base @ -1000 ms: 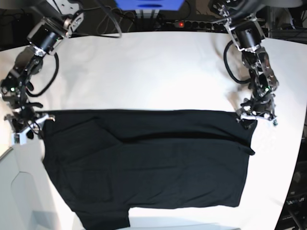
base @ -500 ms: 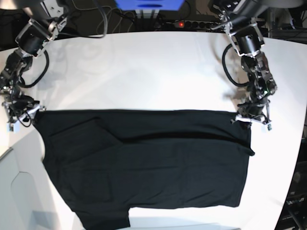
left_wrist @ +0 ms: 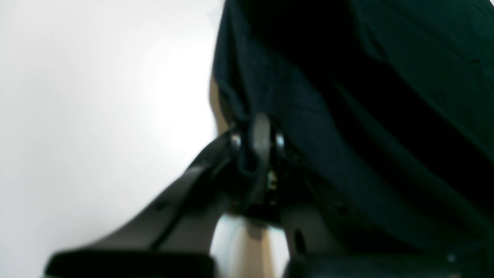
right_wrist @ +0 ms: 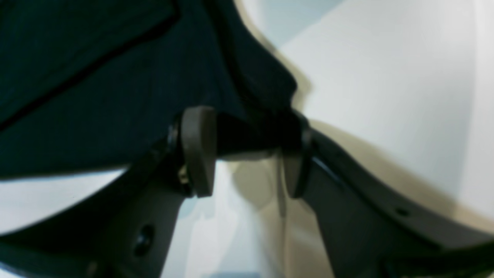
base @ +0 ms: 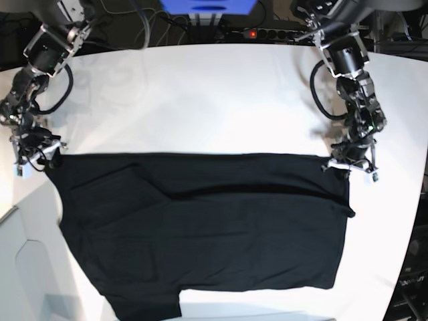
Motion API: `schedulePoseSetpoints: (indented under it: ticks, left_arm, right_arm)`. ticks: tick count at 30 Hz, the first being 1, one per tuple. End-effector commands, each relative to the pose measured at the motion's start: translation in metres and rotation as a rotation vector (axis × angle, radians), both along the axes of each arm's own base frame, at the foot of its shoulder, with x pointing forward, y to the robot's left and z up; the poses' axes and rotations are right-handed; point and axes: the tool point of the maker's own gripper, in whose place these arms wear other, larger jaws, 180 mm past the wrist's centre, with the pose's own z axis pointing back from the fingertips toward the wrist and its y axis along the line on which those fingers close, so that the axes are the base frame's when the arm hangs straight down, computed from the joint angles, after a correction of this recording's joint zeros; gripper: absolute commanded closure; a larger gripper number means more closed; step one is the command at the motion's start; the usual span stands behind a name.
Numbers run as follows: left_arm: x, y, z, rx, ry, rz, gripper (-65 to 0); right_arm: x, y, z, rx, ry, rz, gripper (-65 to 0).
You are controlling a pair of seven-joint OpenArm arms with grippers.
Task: Fold the T-shirt properly
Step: 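Regrip the folded edge with both grippers, then drag the shirt toward the robot with both grippers holding the edge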
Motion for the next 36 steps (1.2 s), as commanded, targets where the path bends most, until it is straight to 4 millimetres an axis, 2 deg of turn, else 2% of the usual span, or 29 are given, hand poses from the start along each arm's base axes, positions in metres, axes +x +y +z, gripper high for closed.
schedulePoseSetpoints:
  ticks: [1, 5, 7, 11, 15, 19, 24, 28, 31, 34, 36]
  left_arm:
    - [-0.002, 0.005, 0.002, 0.019, 0.014, -0.008, -0.1]
    - [-0.004, 0.006, 0.0, 0.016, 0.023, -0.007, -0.1]
    - [-0.015, 0.005, -0.008, 0.015, 0.046, -0.007, -0.1]
    - [-0.03, 0.006, -0.017, 0.018, 0.072, -0.008, -0.1]
    - [-0.044, 0.008, -0.013, 0.05, 0.071, -0.017, -0.1]
    - [-0.055, 0.008, 0.0, 0.093, 0.051, -0.034, -0.1]
    - [-0.067, 0.004, 0.025, 0.161, 0.006, -0.066, -0.1]
    - [-0.064, 0.004, 0.048, 0.202, -0.042, -0.082, -0.1]
    - [-0.06, 0.013, 0.064, 0.223, -0.081, -0.058, -0.1]
    - [-0.044, 0.015, 0.082, 0.231, -0.131, -0.049, -0.1]
    - [-0.036, 0.015, 0.086, 0.222, -0.12, -0.054, -0.1]
  right_arm:
    - [0.002, -0.006, 0.006, -0.022, 0.004, 0.01, -23.5]
    - [0.0, -0.007, 0.005, -0.024, 0.009, 0.011, -7.7]
    - [-0.007, -0.009, 0.002, -0.03, 0.025, 0.01, 0.0]
    - [-0.016, -0.013, 0.011, -0.078, 0.014, 0.02, 0.0]
    - [-0.018, -0.016, 0.038, -0.163, -0.035, 0.042, 0.0]
    - [-0.019, -0.011, 0.064, -0.23, -0.092, 0.06, 0.0]
    - [-0.021, -0.007, 0.099, -0.323, -0.158, 0.091, 0.0]
    - [-0.015, -0.004, 0.117, -0.354, -0.2, 0.098, 0.0]
    - [-0.004, -0.005, 0.132, -0.369, -0.242, 0.096, 0.0]
    - [0.008, -0.005, 0.145, -0.373, -0.28, 0.088, 0.0]
    - [0.019, -0.005, 0.158, -0.375, -0.32, 0.081, 0.0]
